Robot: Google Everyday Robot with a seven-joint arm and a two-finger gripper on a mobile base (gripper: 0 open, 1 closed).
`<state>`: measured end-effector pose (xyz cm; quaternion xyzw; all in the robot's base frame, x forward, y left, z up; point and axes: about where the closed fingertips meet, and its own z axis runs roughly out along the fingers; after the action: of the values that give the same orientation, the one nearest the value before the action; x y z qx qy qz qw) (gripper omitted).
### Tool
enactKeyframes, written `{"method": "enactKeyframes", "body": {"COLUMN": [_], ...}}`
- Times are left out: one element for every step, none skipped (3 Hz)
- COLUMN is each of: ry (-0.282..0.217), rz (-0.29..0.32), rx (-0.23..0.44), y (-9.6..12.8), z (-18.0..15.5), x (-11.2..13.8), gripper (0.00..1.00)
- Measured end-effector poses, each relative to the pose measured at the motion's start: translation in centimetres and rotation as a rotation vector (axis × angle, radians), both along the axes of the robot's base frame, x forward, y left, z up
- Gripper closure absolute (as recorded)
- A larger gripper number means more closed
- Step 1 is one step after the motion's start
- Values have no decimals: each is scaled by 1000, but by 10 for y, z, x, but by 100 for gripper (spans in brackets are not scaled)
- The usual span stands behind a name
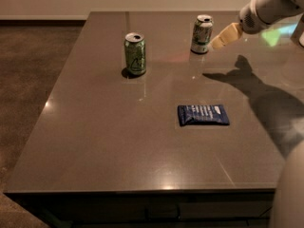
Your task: Move 7up can near green can
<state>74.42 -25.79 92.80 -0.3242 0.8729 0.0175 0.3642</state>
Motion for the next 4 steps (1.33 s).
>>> {"method": "enactKeyframes", "body": {"ry": [-10,-30,-65,-70], "rz": [-28,-41,-45,-36], "rx": [36,86,159,212], "y": [10,23,36,50], "z": [-13,-18,-18,-23], "x": [36,62,79,91], "gripper": [0,0,0,0]}}
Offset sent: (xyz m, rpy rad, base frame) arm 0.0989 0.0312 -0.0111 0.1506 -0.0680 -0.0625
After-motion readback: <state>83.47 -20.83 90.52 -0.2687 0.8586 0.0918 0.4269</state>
